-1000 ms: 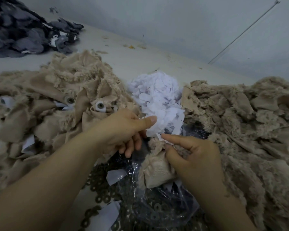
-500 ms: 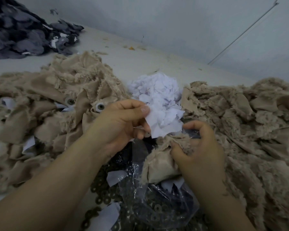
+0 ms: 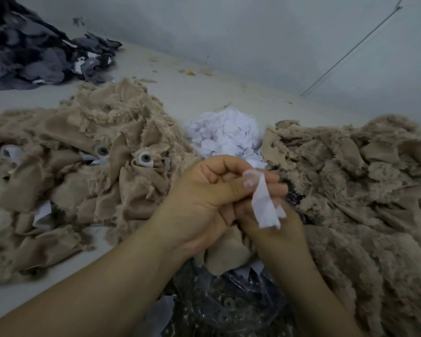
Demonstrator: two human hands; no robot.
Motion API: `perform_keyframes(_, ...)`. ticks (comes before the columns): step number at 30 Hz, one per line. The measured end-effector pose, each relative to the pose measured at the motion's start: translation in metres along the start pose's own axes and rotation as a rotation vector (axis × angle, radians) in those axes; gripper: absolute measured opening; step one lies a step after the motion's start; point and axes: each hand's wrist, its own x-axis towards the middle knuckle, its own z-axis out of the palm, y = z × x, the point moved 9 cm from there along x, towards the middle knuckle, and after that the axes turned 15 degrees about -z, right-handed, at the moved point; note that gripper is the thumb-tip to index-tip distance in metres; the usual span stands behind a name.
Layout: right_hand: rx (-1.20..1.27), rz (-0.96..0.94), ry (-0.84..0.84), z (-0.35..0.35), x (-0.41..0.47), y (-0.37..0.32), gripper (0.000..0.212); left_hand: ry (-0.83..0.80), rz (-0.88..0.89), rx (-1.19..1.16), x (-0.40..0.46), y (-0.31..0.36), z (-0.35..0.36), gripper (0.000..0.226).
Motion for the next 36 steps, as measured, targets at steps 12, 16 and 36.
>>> perform_keyframes(12, 0.493, 0.136, 0.106, 0.007, -0.004, 0.011, 0.042, 0.545, 0.138, 0.566, -0.013, -0.002, -0.029, 0.014)
perform_keyframes(16, 0.467, 0.123, 0.185, 0.002, -0.001, 0.007, 0.059, 0.629, 0.075, 0.641, -0.018, -0.004, -0.043, 0.014)
perform_keyframes(36, 0.357, -0.039, 0.189, -0.005, 0.001, -0.002, 0.039, 0.69, 0.071, 0.715, -0.021, -0.003, -0.045, 0.012)
